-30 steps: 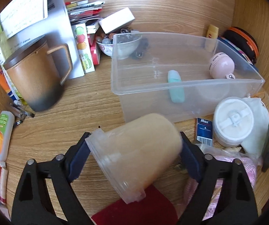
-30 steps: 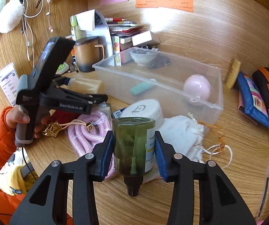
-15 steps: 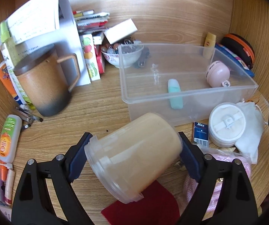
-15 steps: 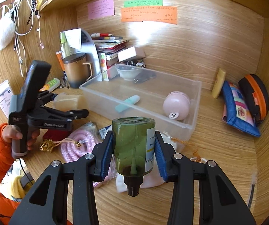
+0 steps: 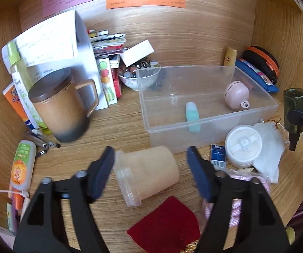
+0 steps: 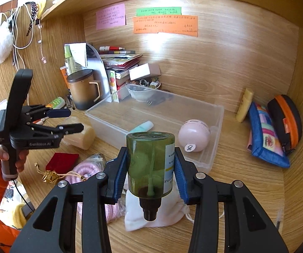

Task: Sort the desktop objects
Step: 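Lift and carry the jar and green bottle over the clear box with both grippers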

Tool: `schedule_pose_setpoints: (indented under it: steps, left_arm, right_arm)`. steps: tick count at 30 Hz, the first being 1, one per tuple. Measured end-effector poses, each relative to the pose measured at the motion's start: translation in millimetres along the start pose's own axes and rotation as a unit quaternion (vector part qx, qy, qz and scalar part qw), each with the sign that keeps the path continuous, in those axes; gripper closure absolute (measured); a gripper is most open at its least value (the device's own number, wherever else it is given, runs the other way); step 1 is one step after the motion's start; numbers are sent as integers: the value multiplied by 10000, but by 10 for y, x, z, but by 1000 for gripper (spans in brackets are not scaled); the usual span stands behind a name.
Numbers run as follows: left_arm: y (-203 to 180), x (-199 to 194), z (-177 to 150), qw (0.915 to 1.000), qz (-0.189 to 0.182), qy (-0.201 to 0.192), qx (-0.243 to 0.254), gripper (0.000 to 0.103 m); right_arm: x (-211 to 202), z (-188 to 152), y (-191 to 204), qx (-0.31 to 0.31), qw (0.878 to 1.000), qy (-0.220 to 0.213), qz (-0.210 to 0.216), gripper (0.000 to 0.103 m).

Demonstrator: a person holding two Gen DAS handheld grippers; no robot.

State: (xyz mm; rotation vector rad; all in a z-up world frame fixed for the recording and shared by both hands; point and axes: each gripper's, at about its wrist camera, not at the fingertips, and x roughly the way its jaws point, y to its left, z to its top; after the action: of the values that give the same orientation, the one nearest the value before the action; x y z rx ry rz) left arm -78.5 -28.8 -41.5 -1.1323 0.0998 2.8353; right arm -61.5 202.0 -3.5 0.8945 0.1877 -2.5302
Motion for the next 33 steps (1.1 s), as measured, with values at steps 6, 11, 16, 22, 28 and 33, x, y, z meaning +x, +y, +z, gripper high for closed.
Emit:
schedule_pose_setpoints:
  steps: [6,11,16,22,28,33]
  left_arm:
    - [189,112,-12,9996,155,105,-231,12]
    - [233,215,-49,9986,-157,258,-432,9]
    - [75,266,-104,9984,-236,415,-304,9]
    - [33,414,-191,9983,61,502,-283,17]
    - [76,442,-250,9981,273,382,-407,18]
    - [267,414,-306,9964,231,291,-761,18]
  right_arm:
    - [100,-20,-35,68,9998,161,48,65]
    - [95,69,-66,84,9999,107,-37,65]
    - [114,216,-63,-20,9998,24,-195,65]
    - [237,380,-42,-101,9997,12,-241,65]
    - [363,513,-26,-144,9996,-14,-239,65]
    - [421,544,-22,-98,9998,-17,-172,65]
